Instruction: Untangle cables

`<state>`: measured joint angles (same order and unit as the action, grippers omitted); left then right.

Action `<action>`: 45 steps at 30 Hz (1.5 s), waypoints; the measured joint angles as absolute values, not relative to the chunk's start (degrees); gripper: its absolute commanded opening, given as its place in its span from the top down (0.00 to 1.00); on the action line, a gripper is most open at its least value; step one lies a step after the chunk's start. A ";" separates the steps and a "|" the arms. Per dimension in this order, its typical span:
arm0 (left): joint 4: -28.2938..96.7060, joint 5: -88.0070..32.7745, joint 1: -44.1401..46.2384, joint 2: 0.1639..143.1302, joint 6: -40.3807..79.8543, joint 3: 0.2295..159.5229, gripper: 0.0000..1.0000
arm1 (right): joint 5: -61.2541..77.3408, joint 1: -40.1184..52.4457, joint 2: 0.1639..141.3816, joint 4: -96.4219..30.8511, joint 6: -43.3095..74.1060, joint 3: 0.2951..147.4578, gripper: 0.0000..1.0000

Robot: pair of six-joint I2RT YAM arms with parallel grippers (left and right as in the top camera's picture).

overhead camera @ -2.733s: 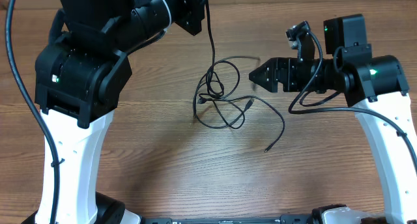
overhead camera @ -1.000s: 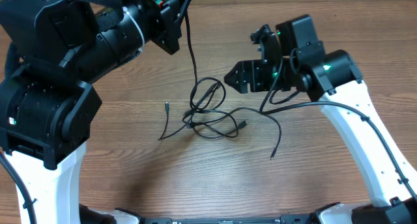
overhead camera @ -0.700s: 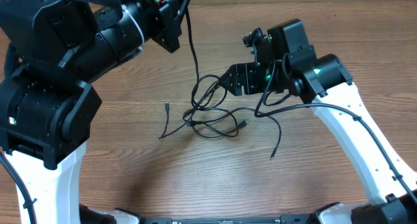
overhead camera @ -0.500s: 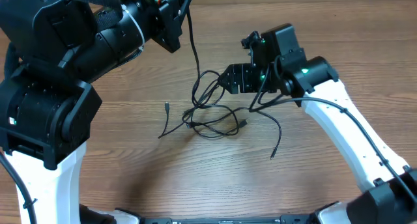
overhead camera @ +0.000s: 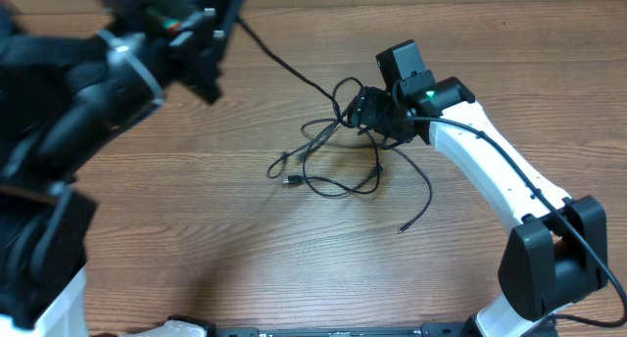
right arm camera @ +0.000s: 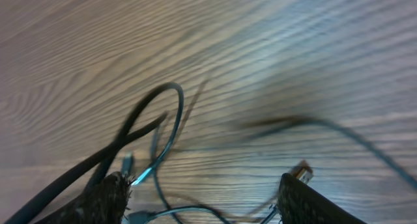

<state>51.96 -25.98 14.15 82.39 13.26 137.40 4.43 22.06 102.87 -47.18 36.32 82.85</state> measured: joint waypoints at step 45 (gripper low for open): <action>87.79 -39.22 4.08 101.95 -13.26 137.93 0.02 | 36.03 15.51 87.74 -55.96 15.35 86.89 0.96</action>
